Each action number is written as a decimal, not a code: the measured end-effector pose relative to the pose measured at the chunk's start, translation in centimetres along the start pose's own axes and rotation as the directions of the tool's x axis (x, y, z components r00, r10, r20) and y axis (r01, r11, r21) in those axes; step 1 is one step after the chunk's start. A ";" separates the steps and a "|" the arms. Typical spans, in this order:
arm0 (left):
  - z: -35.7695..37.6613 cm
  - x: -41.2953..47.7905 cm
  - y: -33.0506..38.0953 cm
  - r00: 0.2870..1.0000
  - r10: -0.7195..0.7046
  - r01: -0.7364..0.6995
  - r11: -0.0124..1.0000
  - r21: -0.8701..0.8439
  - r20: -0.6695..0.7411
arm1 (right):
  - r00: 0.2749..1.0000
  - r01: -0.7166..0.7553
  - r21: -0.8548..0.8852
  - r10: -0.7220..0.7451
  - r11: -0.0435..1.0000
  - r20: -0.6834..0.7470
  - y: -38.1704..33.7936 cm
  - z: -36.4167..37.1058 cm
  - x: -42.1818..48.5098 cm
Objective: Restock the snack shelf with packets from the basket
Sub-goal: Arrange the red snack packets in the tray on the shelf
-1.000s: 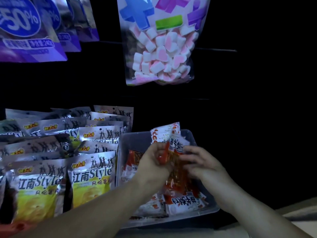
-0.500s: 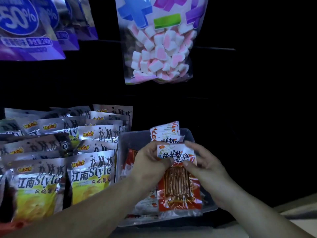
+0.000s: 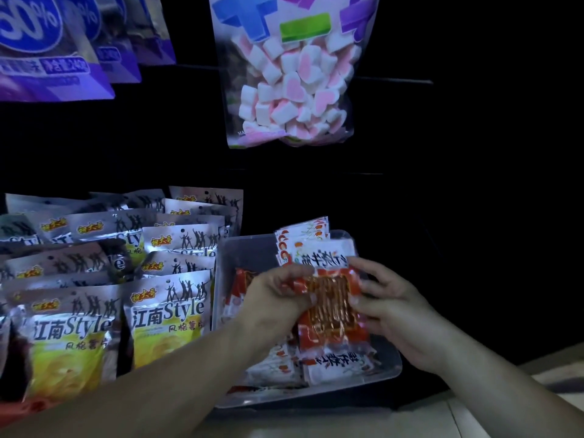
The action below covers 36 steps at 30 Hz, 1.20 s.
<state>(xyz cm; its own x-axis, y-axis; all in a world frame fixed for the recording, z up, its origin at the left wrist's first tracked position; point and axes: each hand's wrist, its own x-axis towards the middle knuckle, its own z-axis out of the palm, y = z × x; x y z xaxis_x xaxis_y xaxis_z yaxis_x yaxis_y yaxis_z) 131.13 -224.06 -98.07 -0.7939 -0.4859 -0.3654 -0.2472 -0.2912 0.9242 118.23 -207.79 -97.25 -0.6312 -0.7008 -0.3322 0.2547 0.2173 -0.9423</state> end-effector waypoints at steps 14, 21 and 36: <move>0.6 0.1 -0.8 0.990 0.082 -0.092 0.992 0.086 0.112 | 0.971 0.084 -0.186 -0.123 0.979 -0.206 1.0 1.2 -0.4; 1.3 -0.2 -2.5 0.811 0.513 -0.575 0.613 0.542 0.281 | 0.969 0.189 -0.078 -0.199 0.979 -0.146 -0.9 2.4 0.8; -1.3 1.5 -1.1 0.995 0.086 -0.075 0.976 0.205 -0.045 | 0.973 0.098 -0.572 -0.199 0.814 -0.117 0.5 1.6 4.2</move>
<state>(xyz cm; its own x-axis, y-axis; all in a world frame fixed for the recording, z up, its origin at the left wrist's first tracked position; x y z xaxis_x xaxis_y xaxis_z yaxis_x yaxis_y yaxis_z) 130.94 -225.57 -99.80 -0.7865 -0.5459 -0.2889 -0.2950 -0.0791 0.9522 116.84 -211.71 -99.06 -0.7502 -0.6460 -0.1410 -0.2734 0.4974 -0.8233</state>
